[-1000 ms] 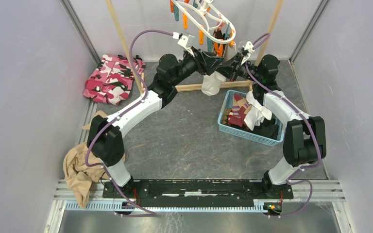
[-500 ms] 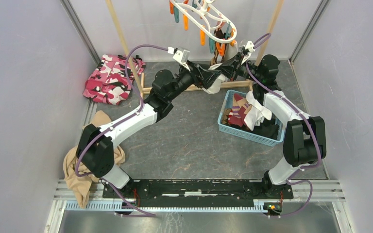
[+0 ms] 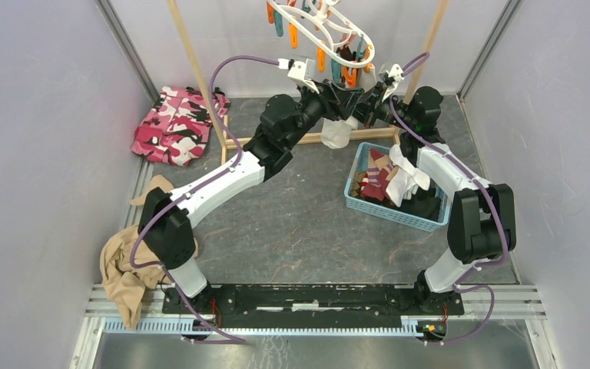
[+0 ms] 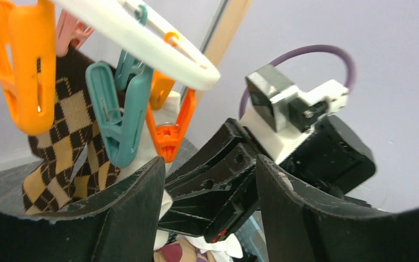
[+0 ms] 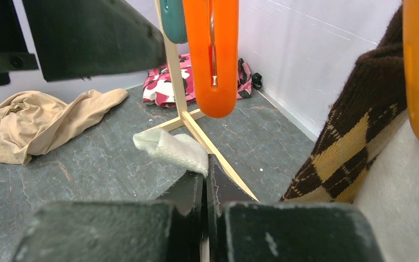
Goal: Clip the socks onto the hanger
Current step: Open the clamp at the hanger.
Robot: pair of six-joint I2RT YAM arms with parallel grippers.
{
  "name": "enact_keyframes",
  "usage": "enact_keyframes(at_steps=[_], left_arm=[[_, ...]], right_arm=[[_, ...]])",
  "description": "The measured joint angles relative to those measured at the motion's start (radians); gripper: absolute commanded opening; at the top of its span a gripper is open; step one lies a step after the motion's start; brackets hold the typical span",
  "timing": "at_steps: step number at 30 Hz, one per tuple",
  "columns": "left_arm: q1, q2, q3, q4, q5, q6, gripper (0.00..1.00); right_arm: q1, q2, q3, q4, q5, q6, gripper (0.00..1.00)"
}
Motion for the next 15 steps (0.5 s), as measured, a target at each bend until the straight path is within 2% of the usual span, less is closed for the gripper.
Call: enact_keyframes(at_steps=[8,15], left_arm=[[-0.005,0.056,0.057,-0.094,-0.087,0.018,0.62],[-0.005,0.108,0.124,-0.1,-0.112,0.025,0.59]], right_arm=[[-0.005,0.004,0.0,0.001,0.0,0.009,0.0],[-0.005,0.008,0.0,0.023,0.0,0.031,0.0]])
